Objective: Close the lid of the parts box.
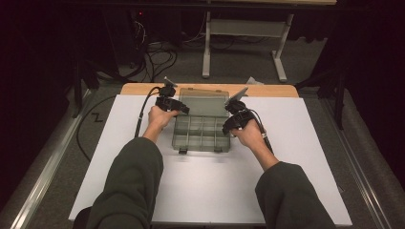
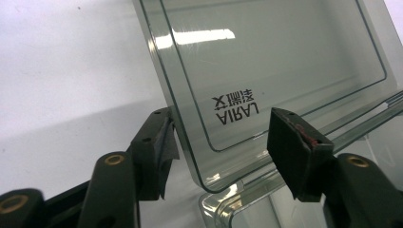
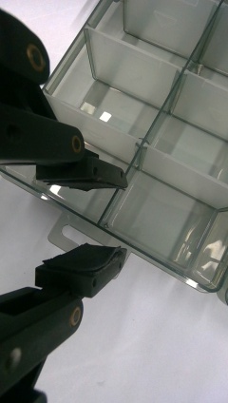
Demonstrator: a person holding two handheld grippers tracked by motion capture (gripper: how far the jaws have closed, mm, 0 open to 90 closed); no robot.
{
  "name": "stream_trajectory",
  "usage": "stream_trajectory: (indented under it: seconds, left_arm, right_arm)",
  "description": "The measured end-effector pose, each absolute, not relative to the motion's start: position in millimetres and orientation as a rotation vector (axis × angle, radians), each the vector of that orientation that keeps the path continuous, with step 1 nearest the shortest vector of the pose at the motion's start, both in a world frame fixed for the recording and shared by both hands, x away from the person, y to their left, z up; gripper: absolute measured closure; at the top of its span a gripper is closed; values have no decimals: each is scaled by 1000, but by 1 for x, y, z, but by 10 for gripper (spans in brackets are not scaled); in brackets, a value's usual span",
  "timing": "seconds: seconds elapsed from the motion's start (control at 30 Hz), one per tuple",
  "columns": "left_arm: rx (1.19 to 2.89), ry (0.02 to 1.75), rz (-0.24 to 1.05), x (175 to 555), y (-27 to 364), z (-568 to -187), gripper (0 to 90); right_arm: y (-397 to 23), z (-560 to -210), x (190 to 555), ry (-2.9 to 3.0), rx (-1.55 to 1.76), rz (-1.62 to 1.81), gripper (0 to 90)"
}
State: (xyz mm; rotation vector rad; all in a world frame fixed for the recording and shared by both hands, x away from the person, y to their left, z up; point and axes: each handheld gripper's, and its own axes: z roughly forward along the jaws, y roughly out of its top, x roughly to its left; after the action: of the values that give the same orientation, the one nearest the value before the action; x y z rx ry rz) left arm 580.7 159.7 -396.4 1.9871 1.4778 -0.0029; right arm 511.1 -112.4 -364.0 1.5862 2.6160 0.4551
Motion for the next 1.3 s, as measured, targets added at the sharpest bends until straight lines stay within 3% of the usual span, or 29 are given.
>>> stream_trajectory:
  seconds: [0.77,1.3]
  left_arm:
    - [1972,1436,50,576,168,-387,605]
    - [1969,1366,94,566,174,-376,656]
  right_arm:
    - [-112,-364,511,2613,1577,452,633]
    - [-112,-364,509,2602,1579,456,633]
